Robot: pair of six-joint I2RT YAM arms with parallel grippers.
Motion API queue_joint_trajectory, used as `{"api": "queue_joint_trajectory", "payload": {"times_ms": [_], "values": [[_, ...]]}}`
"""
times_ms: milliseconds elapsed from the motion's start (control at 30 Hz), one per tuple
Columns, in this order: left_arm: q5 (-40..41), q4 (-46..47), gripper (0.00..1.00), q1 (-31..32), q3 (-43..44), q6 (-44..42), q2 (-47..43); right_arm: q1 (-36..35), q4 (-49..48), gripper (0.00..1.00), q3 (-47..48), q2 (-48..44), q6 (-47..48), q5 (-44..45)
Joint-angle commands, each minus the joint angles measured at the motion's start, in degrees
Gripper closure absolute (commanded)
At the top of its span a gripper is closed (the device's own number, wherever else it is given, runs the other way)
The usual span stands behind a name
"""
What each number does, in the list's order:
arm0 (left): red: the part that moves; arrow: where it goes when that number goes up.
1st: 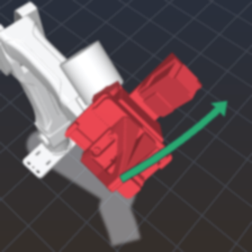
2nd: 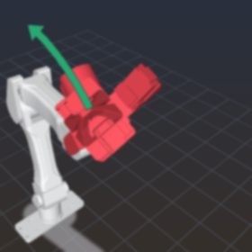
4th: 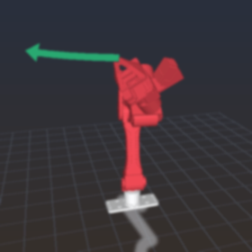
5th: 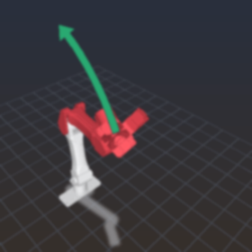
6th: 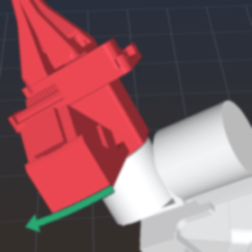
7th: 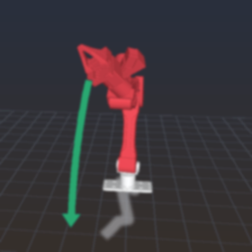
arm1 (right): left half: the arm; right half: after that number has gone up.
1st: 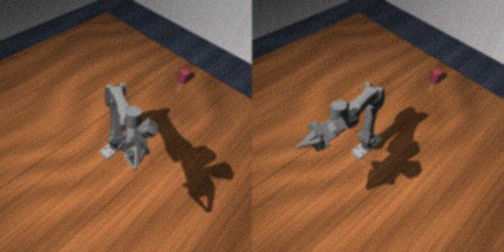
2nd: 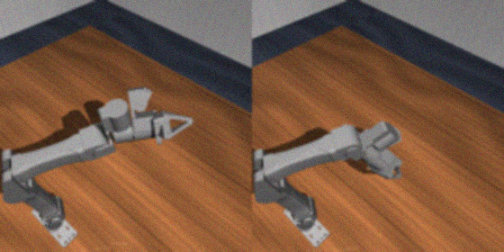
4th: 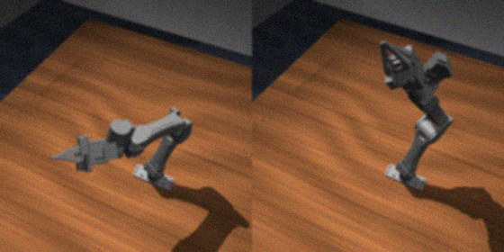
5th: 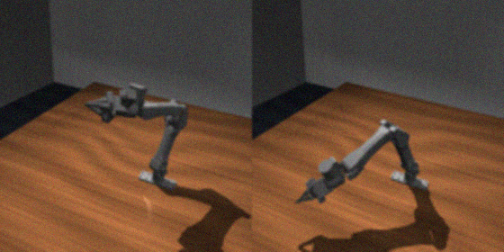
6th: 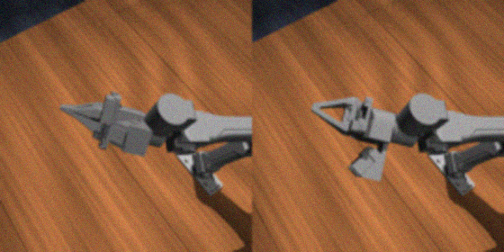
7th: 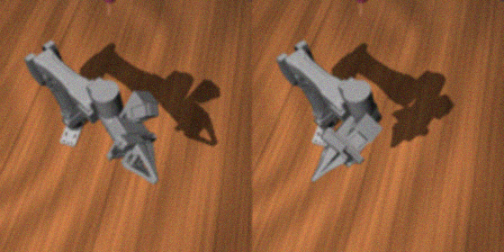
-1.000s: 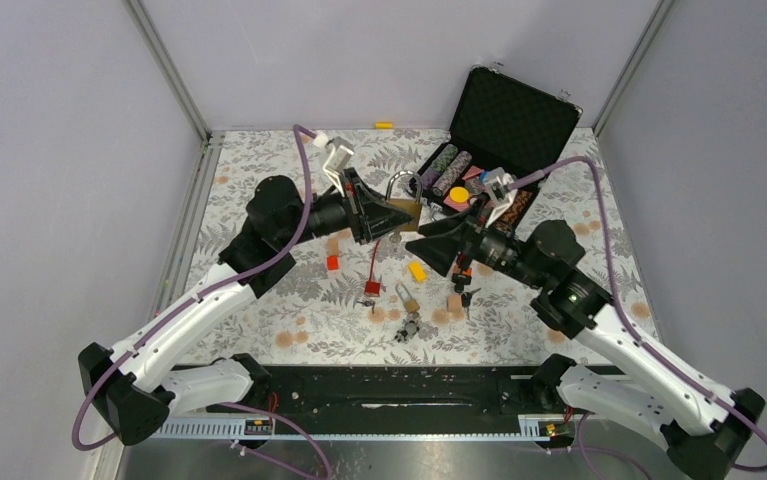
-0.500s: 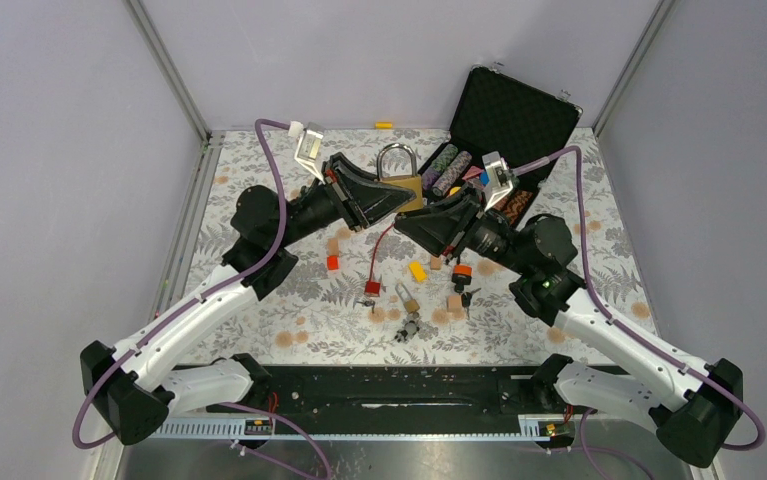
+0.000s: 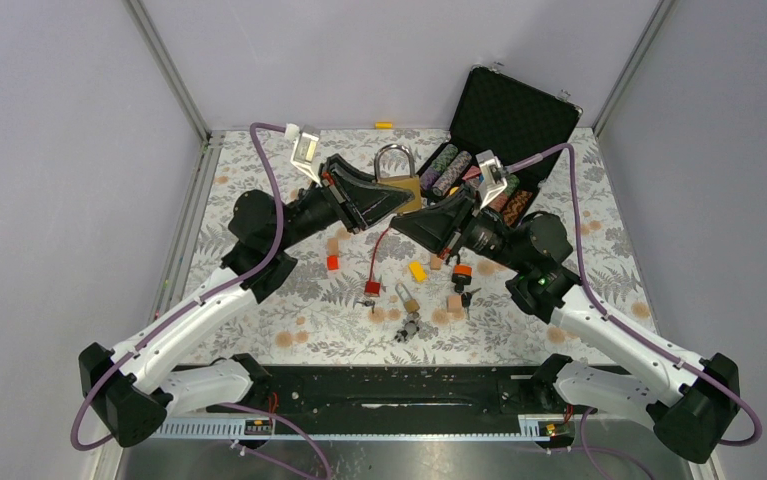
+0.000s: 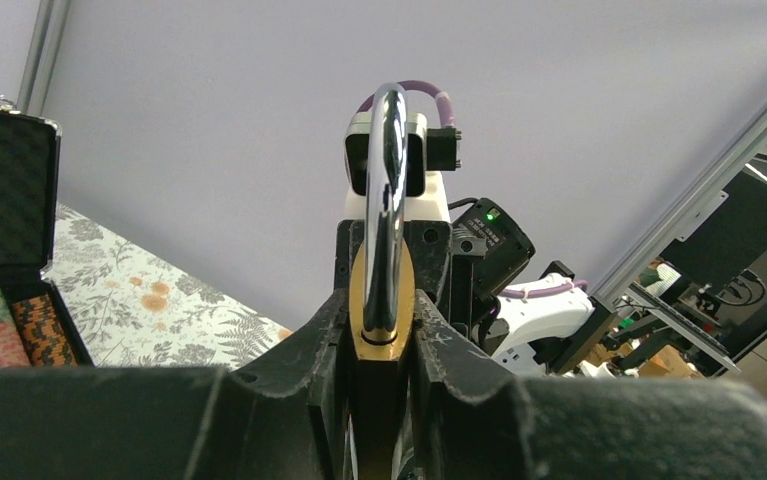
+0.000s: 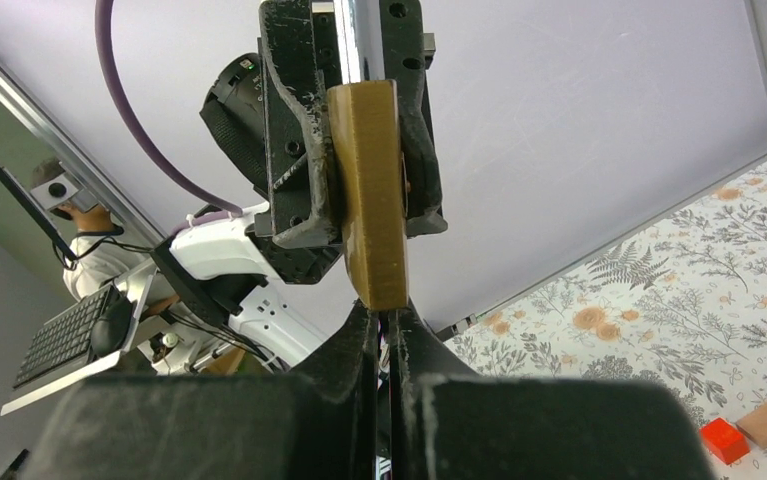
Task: Lock with the key
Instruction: Lock the lock, then place the lock at the center of the board.
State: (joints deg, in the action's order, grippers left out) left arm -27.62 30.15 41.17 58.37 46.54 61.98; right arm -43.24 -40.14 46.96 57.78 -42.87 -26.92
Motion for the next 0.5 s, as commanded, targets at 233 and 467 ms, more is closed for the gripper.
{"api": "queue_joint_trajectory", "payload": {"times_ms": [233, 467], "values": [[16.73, 3.66, 1.0, -0.28, -0.39, -7.31, -9.56, -0.35, 13.35, 1.0, -2.35, -6.11, 5.23, -15.21], [31.17, -9.52, 1.0, -1.87, -2.03, -9.49, -13.53, -0.34, 19.08, 1.0, -0.27, -3.02, 5.69, -10.75]]}}
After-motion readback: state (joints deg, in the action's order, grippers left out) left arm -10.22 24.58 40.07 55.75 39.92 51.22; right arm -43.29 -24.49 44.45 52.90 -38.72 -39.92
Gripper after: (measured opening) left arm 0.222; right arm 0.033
